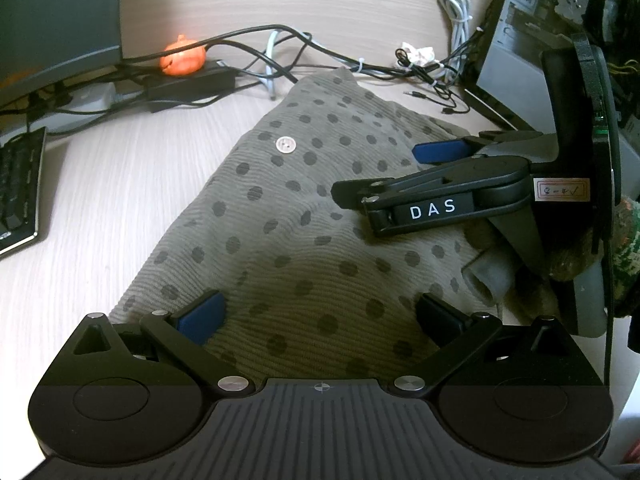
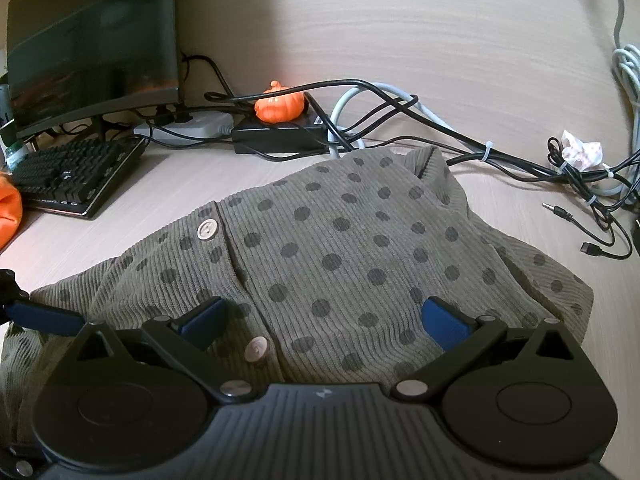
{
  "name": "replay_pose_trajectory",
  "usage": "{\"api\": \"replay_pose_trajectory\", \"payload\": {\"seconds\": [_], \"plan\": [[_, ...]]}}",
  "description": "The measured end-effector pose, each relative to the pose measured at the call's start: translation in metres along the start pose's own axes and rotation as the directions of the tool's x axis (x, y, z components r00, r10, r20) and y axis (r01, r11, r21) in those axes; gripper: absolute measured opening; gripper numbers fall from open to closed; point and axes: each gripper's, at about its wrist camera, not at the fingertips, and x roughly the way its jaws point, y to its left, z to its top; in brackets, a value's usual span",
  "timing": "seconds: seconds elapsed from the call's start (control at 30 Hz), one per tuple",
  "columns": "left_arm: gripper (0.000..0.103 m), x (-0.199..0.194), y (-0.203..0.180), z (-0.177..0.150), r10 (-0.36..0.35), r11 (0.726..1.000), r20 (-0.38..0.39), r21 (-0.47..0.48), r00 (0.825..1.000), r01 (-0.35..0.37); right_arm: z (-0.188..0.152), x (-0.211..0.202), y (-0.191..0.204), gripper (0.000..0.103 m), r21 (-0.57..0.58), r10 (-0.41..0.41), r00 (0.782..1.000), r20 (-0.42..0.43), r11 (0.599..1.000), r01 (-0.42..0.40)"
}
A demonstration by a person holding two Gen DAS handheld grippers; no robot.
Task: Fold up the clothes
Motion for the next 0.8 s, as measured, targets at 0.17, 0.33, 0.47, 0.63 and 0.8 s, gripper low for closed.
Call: {"api": "replay_pose_trajectory", "payload": {"seconds": [0.17, 0.33, 0.47, 0.63, 0.8], "plan": [[0.103, -0.003, 0.0, -0.002, 0.005, 1.0, 0.002, -0.003, 1.0, -0.005, 0.0, 0.0, 0.0, 0.103, -0.007, -0.001, 1.0, 0.002, 1.0, 0.001], [0.103, -0.012, 0.003, -0.002, 0.019, 0.999, -0.008, -0.037, 1.0, -0.019, 0.0, 0.0, 0.0, 0.103, -0.016, -0.001, 1.0, 0.001, 1.0, 0.001], [0.103, -0.03, 0.016, -0.007, 0.045, 0.991, -0.02, -0.126, 0.999, -0.047, 0.001, -0.002, 0.0, 0.103, -0.041, 0.001, 1.0, -0.01, 0.999, -0.001], [0.103, -0.06, 0.041, -0.032, 0.135, 0.957, -0.04, -0.254, 0.99, -0.141, 0.003, -0.037, 0.01, 0.103, -0.114, 0.043, 0.999, 0.0, 0.993, -0.042], [0.103, -0.081, 0.062, -0.042, 0.259, 0.902, -0.07, -0.338, 0.963, -0.267, -0.028, -0.087, 0.058, 0.103, -0.273, 0.283, 0.956, -0.074, 0.917, -0.292]]}}
